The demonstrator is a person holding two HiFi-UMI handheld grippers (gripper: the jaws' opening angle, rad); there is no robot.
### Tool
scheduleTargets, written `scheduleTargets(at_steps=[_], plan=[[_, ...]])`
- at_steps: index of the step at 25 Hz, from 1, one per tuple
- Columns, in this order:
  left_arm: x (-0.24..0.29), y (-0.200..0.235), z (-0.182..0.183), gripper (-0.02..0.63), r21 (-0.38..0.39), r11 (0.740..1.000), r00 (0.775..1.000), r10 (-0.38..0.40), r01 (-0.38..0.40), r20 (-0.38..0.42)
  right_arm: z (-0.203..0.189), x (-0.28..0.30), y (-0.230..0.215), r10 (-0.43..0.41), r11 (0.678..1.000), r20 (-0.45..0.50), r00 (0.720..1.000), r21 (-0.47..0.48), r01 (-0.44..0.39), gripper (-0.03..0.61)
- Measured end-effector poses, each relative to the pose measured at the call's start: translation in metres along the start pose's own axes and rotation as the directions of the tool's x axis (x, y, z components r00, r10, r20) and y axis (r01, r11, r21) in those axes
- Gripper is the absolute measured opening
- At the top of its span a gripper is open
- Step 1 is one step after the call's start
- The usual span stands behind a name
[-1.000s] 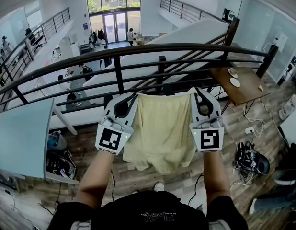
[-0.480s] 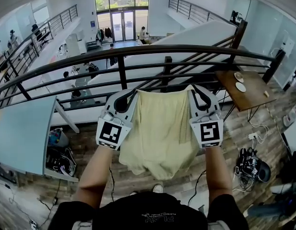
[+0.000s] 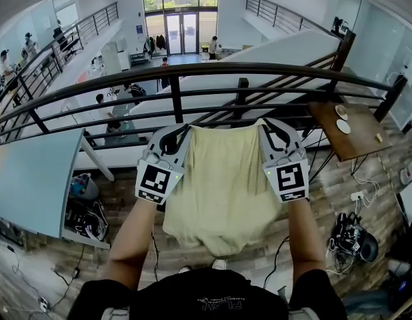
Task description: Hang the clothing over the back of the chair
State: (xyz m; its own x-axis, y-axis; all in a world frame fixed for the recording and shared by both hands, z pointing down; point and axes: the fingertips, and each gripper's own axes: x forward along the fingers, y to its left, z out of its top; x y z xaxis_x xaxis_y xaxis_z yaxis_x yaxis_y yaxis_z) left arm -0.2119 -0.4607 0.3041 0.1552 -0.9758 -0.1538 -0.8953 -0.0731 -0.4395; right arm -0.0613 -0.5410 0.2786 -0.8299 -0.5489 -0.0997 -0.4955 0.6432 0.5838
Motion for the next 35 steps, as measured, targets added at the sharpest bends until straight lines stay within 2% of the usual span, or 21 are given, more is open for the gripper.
scheduleTargets(at_steps=[5,11,16,21,25,31,35], plan=[[0.014,-0.002,-0.019,0.025,-0.020,1.000,0.998,-0.017,0.016,-0.062,-0.026,0.015,0.001,0.090,0.996,-0.036,0.995,0.005,-0.089,0.038],[0.035,-0.015,-0.045,0.025,-0.025,0.999,0.987,-0.044,0.041,-0.156,-0.064,0.029,0.004,0.210,0.978,-0.080,0.974,0.023,-0.209,0.038],[0.037,-0.018,-0.061,0.025,-0.003,0.998,0.976,-0.063,0.063,-0.209,-0.083,0.035,0.014,0.292,0.956,-0.098,0.951,0.037,-0.290,0.038],[0.036,-0.022,-0.071,0.025,0.061,0.996,0.966,-0.043,0.061,-0.257,-0.095,0.039,0.025,0.362,0.932,-0.098,0.927,0.042,-0.360,0.038],[0.035,-0.023,-0.077,0.025,0.068,0.994,0.959,-0.062,0.084,-0.275,-0.101,0.040,0.033,0.398,0.918,-0.095,0.913,0.046,-0.395,0.038],[0.034,-0.028,-0.096,0.025,-0.023,0.986,0.931,-0.161,0.163,-0.329,-0.114,0.041,0.042,0.420,0.908,-0.105,0.902,0.064,-0.415,0.038],[0.034,-0.034,-0.111,0.026,-0.066,0.978,0.916,-0.207,0.196,-0.345,-0.128,0.042,0.049,0.433,0.900,-0.124,0.893,0.111,-0.421,0.038]])
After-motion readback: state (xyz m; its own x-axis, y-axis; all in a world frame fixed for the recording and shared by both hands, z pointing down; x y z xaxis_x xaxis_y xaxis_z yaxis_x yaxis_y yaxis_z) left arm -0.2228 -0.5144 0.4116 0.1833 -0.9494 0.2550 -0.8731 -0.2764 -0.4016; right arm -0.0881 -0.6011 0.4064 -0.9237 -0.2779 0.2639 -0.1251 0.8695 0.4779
